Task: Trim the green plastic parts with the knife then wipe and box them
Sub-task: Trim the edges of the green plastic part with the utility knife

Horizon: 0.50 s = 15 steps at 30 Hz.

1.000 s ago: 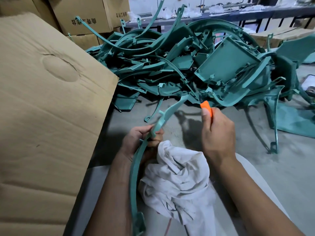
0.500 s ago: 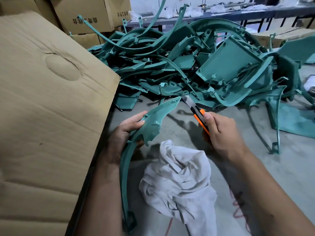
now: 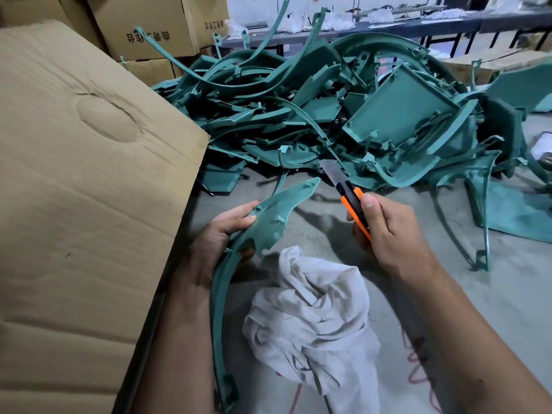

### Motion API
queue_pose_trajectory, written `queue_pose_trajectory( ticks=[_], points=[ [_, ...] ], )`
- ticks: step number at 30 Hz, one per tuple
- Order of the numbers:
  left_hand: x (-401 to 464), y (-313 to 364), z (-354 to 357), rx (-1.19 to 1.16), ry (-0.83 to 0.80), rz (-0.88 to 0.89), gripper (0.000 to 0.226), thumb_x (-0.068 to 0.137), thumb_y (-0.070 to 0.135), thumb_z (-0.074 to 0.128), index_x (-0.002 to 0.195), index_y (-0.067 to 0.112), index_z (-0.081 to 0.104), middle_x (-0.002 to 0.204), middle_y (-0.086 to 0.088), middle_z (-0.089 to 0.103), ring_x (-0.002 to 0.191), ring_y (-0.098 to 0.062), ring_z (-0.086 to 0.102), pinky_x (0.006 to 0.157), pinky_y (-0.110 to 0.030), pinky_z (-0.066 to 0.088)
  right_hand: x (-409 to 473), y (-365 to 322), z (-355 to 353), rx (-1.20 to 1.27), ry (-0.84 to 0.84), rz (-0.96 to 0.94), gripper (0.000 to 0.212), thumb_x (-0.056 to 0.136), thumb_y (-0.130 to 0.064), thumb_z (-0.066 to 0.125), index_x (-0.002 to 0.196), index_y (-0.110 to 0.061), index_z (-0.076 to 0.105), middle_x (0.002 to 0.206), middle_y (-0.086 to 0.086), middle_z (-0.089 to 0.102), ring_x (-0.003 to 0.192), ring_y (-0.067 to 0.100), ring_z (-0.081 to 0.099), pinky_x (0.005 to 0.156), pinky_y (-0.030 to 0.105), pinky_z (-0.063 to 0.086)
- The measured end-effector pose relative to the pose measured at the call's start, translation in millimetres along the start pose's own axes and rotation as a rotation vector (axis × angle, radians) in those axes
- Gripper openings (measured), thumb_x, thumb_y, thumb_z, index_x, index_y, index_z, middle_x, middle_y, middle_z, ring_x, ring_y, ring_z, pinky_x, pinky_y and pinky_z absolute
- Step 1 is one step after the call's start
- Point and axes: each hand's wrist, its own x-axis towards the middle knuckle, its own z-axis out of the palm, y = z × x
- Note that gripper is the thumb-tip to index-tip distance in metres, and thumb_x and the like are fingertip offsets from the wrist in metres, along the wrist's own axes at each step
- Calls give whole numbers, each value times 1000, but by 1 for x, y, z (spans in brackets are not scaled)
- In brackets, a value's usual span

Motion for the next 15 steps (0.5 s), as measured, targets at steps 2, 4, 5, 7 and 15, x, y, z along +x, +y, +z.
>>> queue_pose_trajectory(
  ticks=[2,4,5,7,15],
  points=[
    [1,-1,-1,1,16,-3,48,94,4,47,140,2,57,72,-12,57,37,-7,45,32,-14,34,-3,-5,3,12,-63,-64,45,108,-53,33,79,-34,61,60,1,60,50,13,52,51,28,39],
    [0,0,-3,5,-6,13,53,88,8,52,141,4,58,76,-12,57,39,-7,46,33,-15,35,0,-4,5,-46,-57,-58,47,107,-55,31,79,-34,62,62,3,60,56,21,55,56,34,42],
    [-1,1,-5,5,-43,24,54,88,11,52,141,6,59,75,-10,57,41,-7,45,34,-15,35,2,-3,3,-108,-42,-32,55,108,-56,29,79,-25,63,62,4,60,59,26,56,61,37,43],
    [-2,2,-8,3,-90,49,51,89,13,52,140,9,61,74,-7,58,43,-7,44,36,-16,33,4,-1,0,-253,-25,38,70,108,-59,22,81,-8,62,63,10,60,62,31,56,68,43,45],
    [12,-4,-6,22,69,5,31,77,21,62,100,17,82,85,-14,51,51,-17,44,37,-18,34,-8,-21,26,-159,13,-210,39,110,-46,33,84,-25,52,57,-8,48,53,14,50,49,23,34]
  ],
)
